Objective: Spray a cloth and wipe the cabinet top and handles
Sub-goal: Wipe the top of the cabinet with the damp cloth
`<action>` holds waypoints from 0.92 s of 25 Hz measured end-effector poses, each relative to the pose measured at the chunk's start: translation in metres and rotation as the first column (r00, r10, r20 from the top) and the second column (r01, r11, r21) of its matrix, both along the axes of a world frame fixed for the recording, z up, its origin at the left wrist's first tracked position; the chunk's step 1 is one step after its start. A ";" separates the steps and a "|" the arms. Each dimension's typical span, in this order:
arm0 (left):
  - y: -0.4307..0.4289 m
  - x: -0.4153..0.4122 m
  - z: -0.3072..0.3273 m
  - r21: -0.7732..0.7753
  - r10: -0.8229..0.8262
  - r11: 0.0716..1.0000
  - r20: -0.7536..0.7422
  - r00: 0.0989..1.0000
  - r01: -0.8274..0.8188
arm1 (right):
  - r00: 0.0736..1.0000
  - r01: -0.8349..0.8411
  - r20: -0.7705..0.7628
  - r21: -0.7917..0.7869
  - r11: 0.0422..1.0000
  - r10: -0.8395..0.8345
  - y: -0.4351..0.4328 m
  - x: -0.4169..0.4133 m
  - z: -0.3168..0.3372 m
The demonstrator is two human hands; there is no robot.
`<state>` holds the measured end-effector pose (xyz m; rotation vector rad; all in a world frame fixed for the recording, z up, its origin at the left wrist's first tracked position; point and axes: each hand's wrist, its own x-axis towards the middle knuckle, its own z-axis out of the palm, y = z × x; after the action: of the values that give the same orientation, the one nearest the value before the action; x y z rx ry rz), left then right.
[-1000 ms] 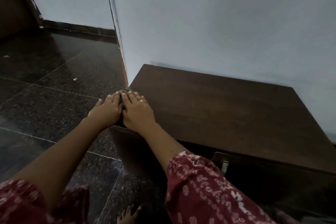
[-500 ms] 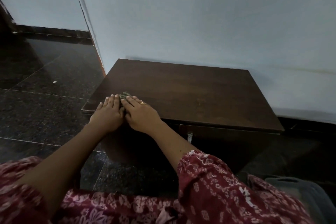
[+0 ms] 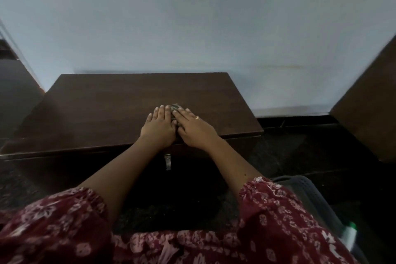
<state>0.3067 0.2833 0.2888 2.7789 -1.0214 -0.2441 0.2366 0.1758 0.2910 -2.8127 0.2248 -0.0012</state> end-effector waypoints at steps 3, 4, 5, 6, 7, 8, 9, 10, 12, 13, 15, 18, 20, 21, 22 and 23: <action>-0.047 -0.015 0.000 -0.019 -0.060 0.998 -0.036 0.998 0.059 | 0.995 0.102 0.006 -0.023 0.995 -0.102 -0.036 -0.022 -0.001; -0.063 -0.021 0.002 -0.018 -0.083 0.997 -0.053 0.995 0.082 | 0.990 0.143 0.006 -0.030 0.989 -0.143 -0.049 -0.029 0.000; -0.079 -0.026 0.005 -0.014 -0.107 0.994 -0.066 0.992 0.106 | 0.983 0.182 0.007 -0.027 0.983 -0.182 -0.061 -0.037 0.001; -0.094 -0.032 0.007 -0.012 -0.132 0.991 -0.077 0.988 0.131 | 0.976 0.219 0.007 -0.013 0.976 -0.219 -0.073 -0.044 0.001; -0.107 -0.037 0.008 -0.012 -0.162 0.987 -0.083 0.983 0.161 | 0.966 0.257 0.013 -0.002 0.966 -0.257 -0.083 -0.050 0.001; -0.118 -0.041 0.009 -0.013 -0.195 0.981 -0.086 0.977 0.195 | 0.955 0.297 0.026 -0.005 0.955 -0.297 -0.090 -0.057 -0.001; -0.126 -0.043 0.009 -0.015 -0.226 0.974 -0.089 0.970 0.225 | 0.942 0.334 0.042 -0.019 0.942 -0.333 -0.094 -0.062 -0.002; -0.132 -0.045 0.008 -0.020 -0.250 0.968 -0.092 0.964 0.249 | 0.931 0.363 0.049 -0.029 0.931 -0.362 -0.097 -0.065 -0.002; -0.141 -0.045 0.008 -0.029 -0.278 0.960 -0.101 0.955 0.277 | 0.915 0.403 0.025 -0.003 0.915 -0.403 -0.102 -0.066 0.003; -0.143 -0.044 0.008 -0.033 -0.289 0.957 -0.110 0.951 0.287 | 0.910 0.414 0.007 0.019 0.910 -0.414 -0.103 -0.066 0.005; -0.147 -0.041 0.008 -0.058 -0.316 0.949 -0.144 0.938 0.311 | 0.903 0.430 -0.009 0.026 0.902 -0.430 -0.102 -0.067 0.007; -0.151 -0.039 0.005 -0.112 -0.376 0.926 -0.167 0.911 0.361 | 0.866 0.500 0.018 -0.032 0.865 -0.500 -0.100 -0.074 0.008; -0.151 -0.039 0.001 -0.170 -0.406 0.909 -0.163 0.899 0.380 | 0.831 0.556 0.031 -0.089 0.826 -0.556 -0.096 -0.076 0.008; -0.150 -0.041 -0.002 -0.202 -0.418 0.900 -0.154 0.895 0.385 | 0.813 0.581 0.045 -0.120 0.805 -0.580 -0.093 -0.077 0.009; -0.148 -0.043 -0.004 -0.234 -0.427 0.892 -0.148 0.892 0.388 | 0.801 0.597 0.060 -0.157 0.786 -0.596 -0.090 -0.078 0.009; -0.145 -0.046 -0.005 -0.263 -0.438 0.882 -0.145 0.887 0.392 | 0.791 0.610 0.078 -0.185 0.771 -0.607 -0.087 -0.081 0.011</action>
<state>0.2603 0.1386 0.2837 2.2511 -1.4815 -0.4240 0.1553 0.0892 0.3018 -2.7892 1.1898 -0.2023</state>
